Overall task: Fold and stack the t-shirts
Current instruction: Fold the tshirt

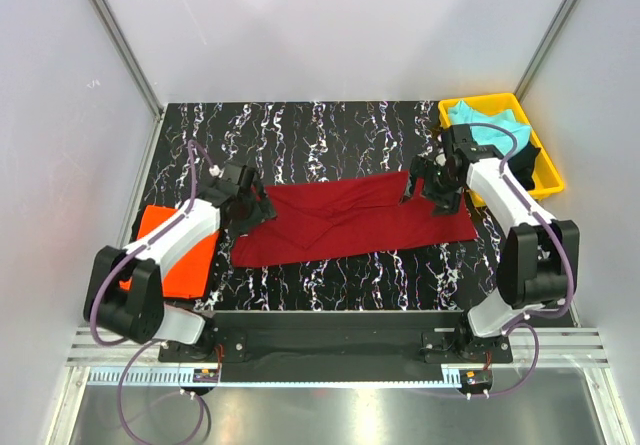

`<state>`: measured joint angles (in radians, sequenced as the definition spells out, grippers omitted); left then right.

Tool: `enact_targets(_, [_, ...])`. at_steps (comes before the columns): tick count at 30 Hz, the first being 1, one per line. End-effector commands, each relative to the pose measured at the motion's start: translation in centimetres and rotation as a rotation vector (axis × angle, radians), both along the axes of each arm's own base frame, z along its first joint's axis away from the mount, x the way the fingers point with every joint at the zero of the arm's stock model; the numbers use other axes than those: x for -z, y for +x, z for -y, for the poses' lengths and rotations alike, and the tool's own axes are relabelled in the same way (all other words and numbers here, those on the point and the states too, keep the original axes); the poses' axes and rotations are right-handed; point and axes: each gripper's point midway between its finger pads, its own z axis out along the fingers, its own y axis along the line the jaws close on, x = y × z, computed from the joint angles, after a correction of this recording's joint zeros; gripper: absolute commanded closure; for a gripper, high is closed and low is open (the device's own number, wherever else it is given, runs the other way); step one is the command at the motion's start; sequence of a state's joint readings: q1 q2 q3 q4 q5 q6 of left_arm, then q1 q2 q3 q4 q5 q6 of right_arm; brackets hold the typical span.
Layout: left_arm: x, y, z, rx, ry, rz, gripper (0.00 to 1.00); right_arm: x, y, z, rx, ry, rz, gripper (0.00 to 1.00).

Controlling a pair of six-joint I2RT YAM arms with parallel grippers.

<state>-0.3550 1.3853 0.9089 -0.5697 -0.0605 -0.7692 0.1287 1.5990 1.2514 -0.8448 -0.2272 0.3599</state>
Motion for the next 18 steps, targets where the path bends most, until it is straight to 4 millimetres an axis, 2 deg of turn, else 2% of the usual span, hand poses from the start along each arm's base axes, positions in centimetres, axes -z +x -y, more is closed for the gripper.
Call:
enact_targets(1, [-1.2,1.7,2.3,-0.115,-0.115,0.015,0.21,-3.6,-0.9,0.7,-0.024,-0.027,0.061,0.00])
enact_targets(3, [-0.7,1.9,2.6,-0.139,-0.120,-0.007,0.22,-3.9,-1.5,0.8,-0.021,-0.030,0.066,0.00])
enact_targets(4, [-1.0,2.4,2.6,-0.152,-0.126,0.002,0.23,-4.4,-2.0,0.8,-0.021,-0.028,0.079,0.00])
enact_targets(5, [-1.3,2.8,2.4,-0.156,-0.113,0.015,0.25,-4.0,-2.5,0.9,-0.015,-0.024,0.065,0.00])
enact_targets(6, [-3.0,4.0,2.4,-0.149,-0.107,0.070,0.32,-4.0,-2.8,0.8,-0.012,-0.020,0.065,0.00])
enact_targets(8, [-5.0,5.9,1.9,-0.059,-0.029,0.174,0.42,-3.9,-3.9,0.7,-0.012,-0.005,0.059,0.00])
enact_targets(9, [-7.7,7.6,2.1,-0.027,-0.017,0.250,0.46,-3.9,-4.1,0.7,-0.010,0.001,0.060,0.00])
enact_targets(11, [-7.8,8.9,0.8,0.039,0.027,0.237,0.51,-3.8,-4.9,0.5,-0.014,0.014,0.059,0.00])
enact_targets(12, [-8.9,10.0,0.4,0.040,0.012,0.245,0.54,-3.8,-5.0,0.4,-0.015,0.020,0.057,0.00])
enact_targets(13, [-7.8,10.2,-0.9,0.032,-0.011,0.179,0.57,-3.5,-5.0,0.3,-0.022,0.028,0.047,0.00])
enact_targets(15, [-7.7,10.8,-1.4,0.049,-0.057,0.166,0.59,-3.1,-4.8,-0.4,-0.029,0.058,0.018,0.00])
enact_targets(16, [-7.6,11.1,-2.2,0.053,-0.070,0.161,0.58,-2.3,-4.4,-0.6,-0.024,0.064,-0.014,0.00])
enact_targets(18, [-7.0,12.0,-2.8,0.080,-0.067,0.153,0.57,-2.4,-2.7,-1.1,-0.016,0.089,0.010,0.00])
